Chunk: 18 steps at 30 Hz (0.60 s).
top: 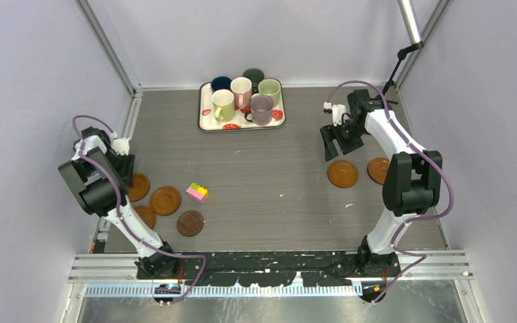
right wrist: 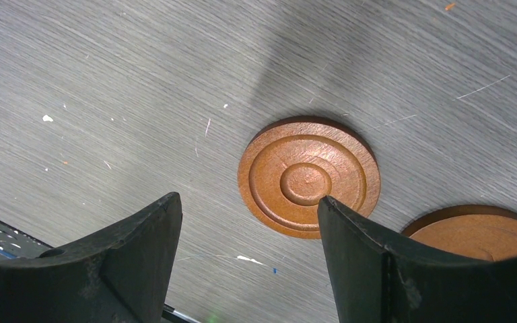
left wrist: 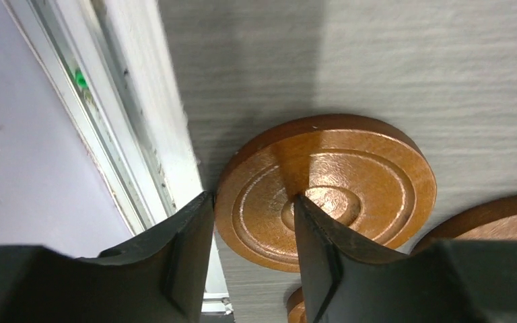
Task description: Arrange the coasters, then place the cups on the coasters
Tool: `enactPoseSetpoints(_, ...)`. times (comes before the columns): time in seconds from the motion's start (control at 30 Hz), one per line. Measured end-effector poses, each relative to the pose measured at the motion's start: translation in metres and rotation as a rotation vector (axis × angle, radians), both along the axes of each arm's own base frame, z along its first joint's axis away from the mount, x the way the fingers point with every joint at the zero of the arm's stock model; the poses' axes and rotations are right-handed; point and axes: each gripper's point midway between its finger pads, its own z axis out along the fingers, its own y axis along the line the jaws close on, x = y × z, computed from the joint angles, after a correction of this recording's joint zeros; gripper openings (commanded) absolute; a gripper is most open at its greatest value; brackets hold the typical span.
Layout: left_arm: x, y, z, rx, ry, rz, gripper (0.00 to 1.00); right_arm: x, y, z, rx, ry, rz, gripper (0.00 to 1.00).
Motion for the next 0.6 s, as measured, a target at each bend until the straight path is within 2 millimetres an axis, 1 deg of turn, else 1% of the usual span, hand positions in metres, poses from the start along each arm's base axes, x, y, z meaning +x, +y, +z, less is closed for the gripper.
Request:
enactPoseSetpoints(0.07, 0.011, -0.006, 0.001, 0.021, -0.01, -0.02, 0.42, 0.0, 0.0, 0.0, 0.001, 0.0, 0.0, 0.78)
enactPoseSetpoints(0.1, 0.018, -0.012, 0.002, 0.028, -0.014, -0.035, 0.41, 0.0, 0.0, 0.0, 0.002, 0.0, 0.0, 0.78)
enactPoseSetpoints(0.23, 0.054, -0.047, 0.005, 0.043, -0.036, -0.125, 0.39, 0.0, 0.001, 0.0, 0.005, 0.001, 0.001, 0.78)
enactPoseSetpoints(0.37, 0.092, -0.098, 0.006, 0.05, -0.056, -0.238, 0.39, -0.003, -0.001, -0.003, 0.004, 0.011, -0.004, 0.78)
enactPoseSetpoints(0.4, 0.097, -0.109, 0.006, 0.048, -0.059, -0.259, 0.39, -0.005, -0.002, -0.004, 0.004, 0.015, -0.004, 0.78)
enactPoseSetpoints(0.47, 0.109, -0.14, 0.005, 0.042, -0.063, -0.313, 0.39, -0.008, -0.004, -0.004, 0.004, 0.018, -0.008, 0.78)
enactPoseSetpoints(0.53, 0.116, -0.164, 0.006, 0.037, -0.067, -0.352, 0.39, -0.008, -0.006, -0.001, 0.004, 0.009, -0.013, 0.78)
enactPoseSetpoints(0.6, 0.121, -0.194, 0.006, 0.033, -0.07, -0.401, 0.39, -0.008, -0.009, 0.002, 0.005, -0.001, -0.02, 0.78)
